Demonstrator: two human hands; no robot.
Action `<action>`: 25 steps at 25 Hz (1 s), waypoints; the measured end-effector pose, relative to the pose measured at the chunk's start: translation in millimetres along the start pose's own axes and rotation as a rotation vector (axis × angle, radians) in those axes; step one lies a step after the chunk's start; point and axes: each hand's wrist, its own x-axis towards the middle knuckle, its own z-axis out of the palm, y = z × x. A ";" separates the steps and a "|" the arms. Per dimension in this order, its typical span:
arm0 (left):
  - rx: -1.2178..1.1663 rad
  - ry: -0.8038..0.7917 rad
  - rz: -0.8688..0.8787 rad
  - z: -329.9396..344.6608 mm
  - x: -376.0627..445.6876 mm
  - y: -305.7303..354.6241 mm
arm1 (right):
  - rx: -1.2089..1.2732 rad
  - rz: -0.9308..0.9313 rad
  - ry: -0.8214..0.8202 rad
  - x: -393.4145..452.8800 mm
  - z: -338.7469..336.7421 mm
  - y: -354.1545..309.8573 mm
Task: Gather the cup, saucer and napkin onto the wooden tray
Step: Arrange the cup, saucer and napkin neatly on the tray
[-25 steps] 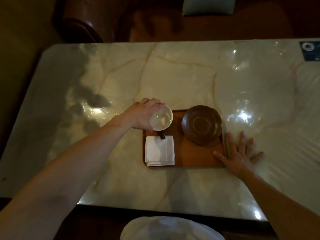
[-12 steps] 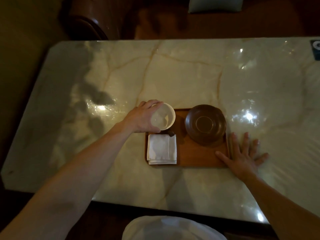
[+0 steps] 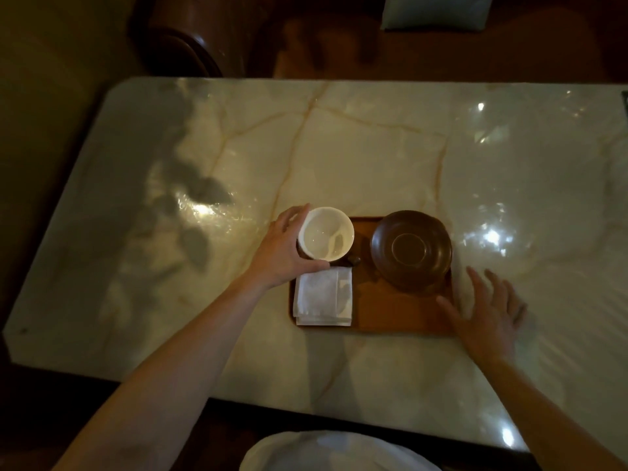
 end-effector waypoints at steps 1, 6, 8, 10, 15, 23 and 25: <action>-0.047 -0.018 -0.031 -1.3 -0.2 -3.6 | -0.025 -0.109 0.077 -1.1 -2.9 -16.8; -0.196 -0.087 -0.105 -10.2 4.6 -16.2 | -0.090 -0.394 -0.081 13.6 4.4 -127.9; -0.227 -0.094 -0.110 -13.0 8.2 -19.7 | -0.095 -0.399 -0.097 21.4 8.1 -148.5; -0.215 -0.101 -0.090 -14.4 11.6 -23.8 | -0.067 -0.405 -0.083 27.8 11.4 -153.4; -0.237 -0.036 -0.081 -11.5 10.0 -27.4 | -0.013 -0.423 -0.065 35.0 16.3 -153.7; -0.209 0.177 -0.128 14.6 -12.6 -21.5 | -0.036 -0.465 -0.026 51.1 14.7 -153.4; -0.196 0.218 -0.134 17.0 -15.7 -20.8 | -0.036 -0.454 -0.026 51.9 13.3 -153.1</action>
